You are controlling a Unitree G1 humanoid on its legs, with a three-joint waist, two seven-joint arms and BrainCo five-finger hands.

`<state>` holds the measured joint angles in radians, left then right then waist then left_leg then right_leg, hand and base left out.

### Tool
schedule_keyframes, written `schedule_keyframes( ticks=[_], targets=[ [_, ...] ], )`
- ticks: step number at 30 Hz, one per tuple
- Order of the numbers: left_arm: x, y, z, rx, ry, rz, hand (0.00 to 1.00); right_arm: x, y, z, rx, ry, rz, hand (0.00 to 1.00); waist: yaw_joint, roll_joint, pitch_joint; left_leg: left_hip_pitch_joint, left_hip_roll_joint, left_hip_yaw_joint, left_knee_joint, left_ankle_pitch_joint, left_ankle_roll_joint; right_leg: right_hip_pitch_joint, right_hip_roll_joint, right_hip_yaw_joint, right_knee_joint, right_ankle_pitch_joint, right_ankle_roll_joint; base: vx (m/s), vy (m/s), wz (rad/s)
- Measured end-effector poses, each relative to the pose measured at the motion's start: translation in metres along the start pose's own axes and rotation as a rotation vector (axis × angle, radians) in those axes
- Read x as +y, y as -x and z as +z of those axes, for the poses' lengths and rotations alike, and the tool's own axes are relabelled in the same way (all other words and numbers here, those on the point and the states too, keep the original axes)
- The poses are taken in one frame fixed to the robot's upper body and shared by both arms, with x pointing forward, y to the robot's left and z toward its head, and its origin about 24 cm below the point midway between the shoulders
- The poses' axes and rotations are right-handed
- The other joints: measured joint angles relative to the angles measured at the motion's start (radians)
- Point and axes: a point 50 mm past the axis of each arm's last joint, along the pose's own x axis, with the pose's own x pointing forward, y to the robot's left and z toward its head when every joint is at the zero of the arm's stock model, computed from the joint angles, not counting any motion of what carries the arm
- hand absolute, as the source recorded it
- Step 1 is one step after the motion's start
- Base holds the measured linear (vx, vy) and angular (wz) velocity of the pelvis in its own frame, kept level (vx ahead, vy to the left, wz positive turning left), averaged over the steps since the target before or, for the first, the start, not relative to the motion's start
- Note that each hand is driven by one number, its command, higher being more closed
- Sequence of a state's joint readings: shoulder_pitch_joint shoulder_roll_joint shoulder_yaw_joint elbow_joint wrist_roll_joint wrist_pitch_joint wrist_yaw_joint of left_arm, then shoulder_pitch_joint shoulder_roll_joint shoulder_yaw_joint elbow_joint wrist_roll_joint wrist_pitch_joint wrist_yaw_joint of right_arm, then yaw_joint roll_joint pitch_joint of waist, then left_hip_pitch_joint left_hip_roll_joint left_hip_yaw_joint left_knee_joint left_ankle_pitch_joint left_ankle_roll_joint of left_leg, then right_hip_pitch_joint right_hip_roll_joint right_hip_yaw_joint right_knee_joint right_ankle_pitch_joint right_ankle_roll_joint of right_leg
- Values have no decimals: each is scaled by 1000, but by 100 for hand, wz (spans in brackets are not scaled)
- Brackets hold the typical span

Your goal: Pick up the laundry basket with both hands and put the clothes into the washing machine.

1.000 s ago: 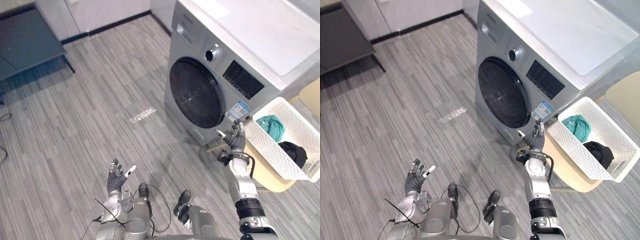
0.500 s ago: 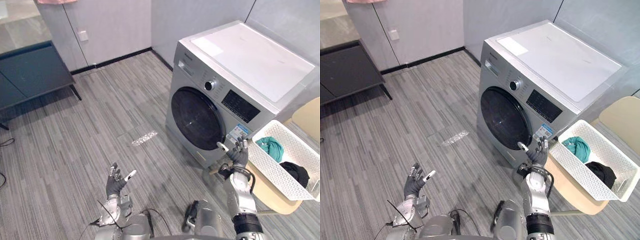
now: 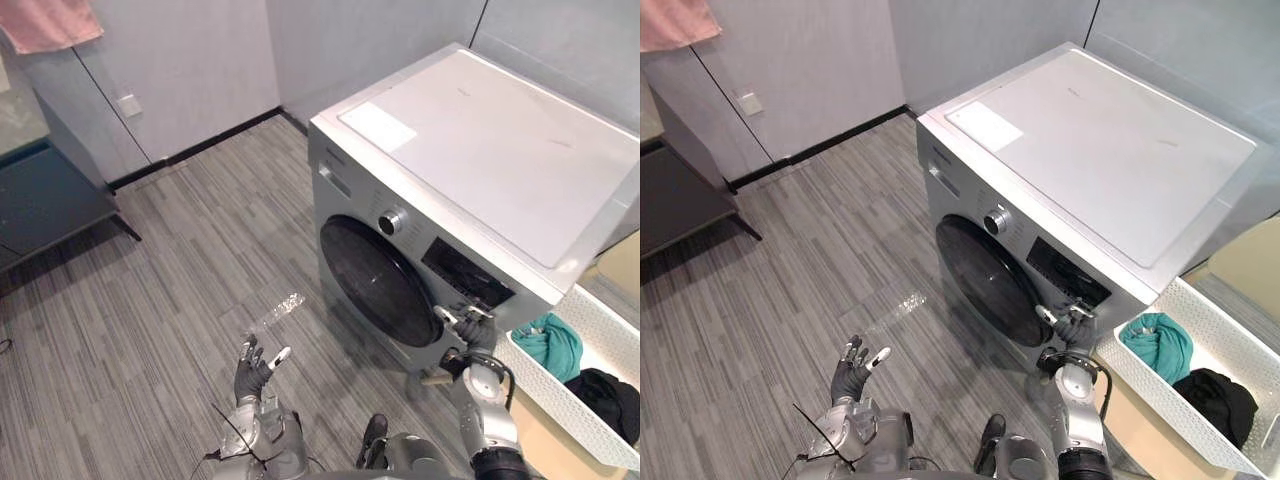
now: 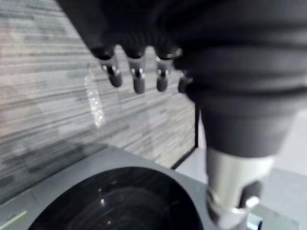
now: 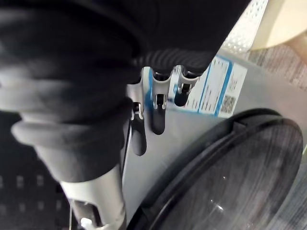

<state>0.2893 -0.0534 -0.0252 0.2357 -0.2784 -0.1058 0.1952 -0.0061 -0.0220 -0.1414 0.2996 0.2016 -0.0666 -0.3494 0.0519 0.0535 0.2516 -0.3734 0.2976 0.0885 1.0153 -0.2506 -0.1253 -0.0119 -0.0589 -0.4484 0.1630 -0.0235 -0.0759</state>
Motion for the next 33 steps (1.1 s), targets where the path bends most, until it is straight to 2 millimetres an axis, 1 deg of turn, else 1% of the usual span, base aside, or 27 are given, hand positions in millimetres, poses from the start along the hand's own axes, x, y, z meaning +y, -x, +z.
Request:
schedule_keyframes(
  ticks=[1,2,3,4,5,6,7,8,9,10,11,12,13,14,16,17,20,25,26,27,31,33],
  targets=[
    [3,0,1,-1,10,13,0,3,-4,5,-13,1,3,0,15,-6,11,-6,0,-6,-174,3,4,6,-20,1,-17,-4,13,160,195,-42],
    [5,0,1,-4,13,20,0,4,-6,6,-17,7,3,0,21,-5,11,6,-2,-8,-286,12,2,4,-32,5,-18,-13,40,130,274,-62],
    [9,6,-3,10,24,39,0,4,-12,11,-34,20,-2,0,20,37,11,35,13,-43,-528,145,27,-9,-25,28,-3,-32,96,69,260,-55],
    [10,8,-6,21,23,42,0,1,-13,14,-44,25,-12,0,17,59,13,39,16,-60,-566,221,13,-19,-24,42,23,-50,111,127,532,-43],
    [12,9,-7,26,20,52,0,-4,-14,14,-48,31,-37,0,9,80,23,51,10,-49,-577,175,-14,-41,-47,56,89,-84,155,99,469,-5],
    [13,5,-2,9,16,52,0,-5,-13,12,-38,17,-60,0,10,61,36,58,-17,-39,-571,168,-2,-49,-80,66,121,-95,170,77,491,5],
    [18,3,7,-28,10,72,0,-5,-10,8,-20,1,-82,0,18,9,57,67,-68,-9,-590,156,15,-68,-136,89,147,-100,192,22,275,6],
    [27,3,11,-43,-2,95,0,-1,-9,6,-16,5,-89,0,22,-31,67,70,-103,20,-610,157,29,-88,-169,121,144,-94,200,26,262,-5],
    [32,3,11,-41,-8,107,0,0,-9,7,-19,5,-97,0,21,-43,69,70,-117,32,-617,157,31,-92,-179,134,135,-88,206,53,237,-15],
    [36,5,10,-37,-18,119,0,-4,-10,9,-31,20,-113,0,21,-53,71,71,-138,51,-621,150,44,-97,-193,157,108,-76,218,54,213,-17],
    [37,5,11,-41,-19,119,0,-9,-12,12,-44,38,-130,0,21,-56,73,71,-156,63,-621,143,55,-97,-205,172,89,-65,214,52,206,-16],
    [36,4,12,-46,-18,118,0,-10,-13,13,-52,52,-139,0,19,-55,77,70,-163,67,-621,141,59,-97,-211,177,82,-55,208,60,192,-9],
    [36,2,19,-80,-13,120,0,-14,-14,16,-74,86,-172,0,17,-55,89,66,-176,77,-620,137,66,-97,-228,178,78,-44,213,49,119,-4],
    [37,2,20,-87,-11,124,0,-15,-15,17,-78,89,-177,0,17,-55,90,65,-177,78,-619,136,67,-98,-229,178,78,-43,214,48,89,-5],
    [38,1,29,-132,-9,129,0,-26,-20,27,-111,107,-241,0,16,-55,105,42,-176,77,-617,136,68,-119,-229,173,78,-35,220,16,2,-1],
    [37,0,30,-138,-12,127,0,-33,-25,34,-128,126,-264,0,16,-51,120,39,-175,76,-618,137,68,-123,-228,172,80,-38,227,24,-34,0],
    [32,-1,31,-142,5,122,0,-40,-32,48,-168,150,-300,0,14,-44,151,32,-172,78,-633,149,71,-143,-226,172,89,-40,237,28,-47,-2],
    [29,-3,33,-154,-6,117,0,-34,-27,50,-189,140,-325,0,8,-45,171,25,-164,91,-634,158,74,-168,-224,175,104,-42,241,60,-36,-8],
    [29,-4,34,-158,-7,119,0,-33,-27,51,-193,138,-325,0,3,-46,177,27,-164,94,-634,158,74,-169,-226,175,106,-42,241,46,-5,-5],
    [29,-5,35,-162,-5,127,0,-31,-28,52,-200,144,-322,0,-9,-51,182,27,-165,98,-636,157,74,-177,-231,175,117,-46,241,31,-3,-6],
    [27,-5,35,-161,-8,122,0,-30,-30,57,-213,137,-328,0,-11,-49,187,26,-174,111,-659,159,74,-200,-241,183,131,-52,243,-16,-2,-6],
    [27,-5,35,-162,-8,119,0,-28,-32,61,-224,131,-323,0,-11,-49,202,29,-174,116,-664,162,74,-206,-240,195,133,-51,243,-27,-6,-8]
  ],
)
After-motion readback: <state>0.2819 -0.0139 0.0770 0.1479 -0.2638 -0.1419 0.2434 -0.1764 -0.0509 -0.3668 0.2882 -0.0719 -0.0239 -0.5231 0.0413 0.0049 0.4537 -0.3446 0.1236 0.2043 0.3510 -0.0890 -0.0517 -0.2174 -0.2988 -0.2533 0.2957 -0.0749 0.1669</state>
